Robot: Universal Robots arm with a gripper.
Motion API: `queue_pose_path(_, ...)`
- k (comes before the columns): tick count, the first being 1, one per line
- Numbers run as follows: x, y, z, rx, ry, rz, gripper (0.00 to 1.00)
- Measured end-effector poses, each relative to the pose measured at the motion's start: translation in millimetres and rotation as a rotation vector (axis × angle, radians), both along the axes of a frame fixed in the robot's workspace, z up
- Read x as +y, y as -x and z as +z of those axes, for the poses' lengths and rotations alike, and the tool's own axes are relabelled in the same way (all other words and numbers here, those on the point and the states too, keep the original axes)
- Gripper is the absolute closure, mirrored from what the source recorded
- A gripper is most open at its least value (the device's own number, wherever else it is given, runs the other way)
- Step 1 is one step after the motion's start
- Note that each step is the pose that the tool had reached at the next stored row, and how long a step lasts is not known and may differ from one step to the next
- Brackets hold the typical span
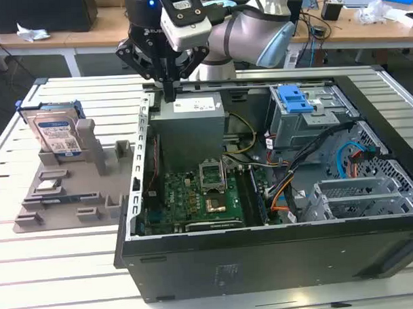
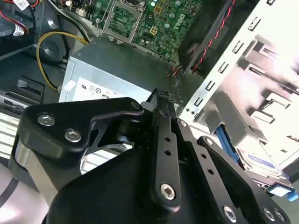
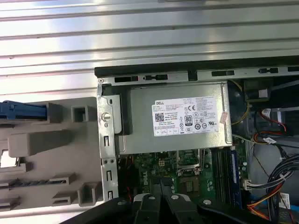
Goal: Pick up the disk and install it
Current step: 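Reach for the disk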
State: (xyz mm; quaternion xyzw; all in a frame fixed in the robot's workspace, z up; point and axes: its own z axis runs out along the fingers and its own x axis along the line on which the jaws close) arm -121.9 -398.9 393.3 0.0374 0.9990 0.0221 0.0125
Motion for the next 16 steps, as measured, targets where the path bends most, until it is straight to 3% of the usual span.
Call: queue_pose_path(16, 0.0, 38.8, -0.2, 0.0, 0.0, 0.0, 0.9)
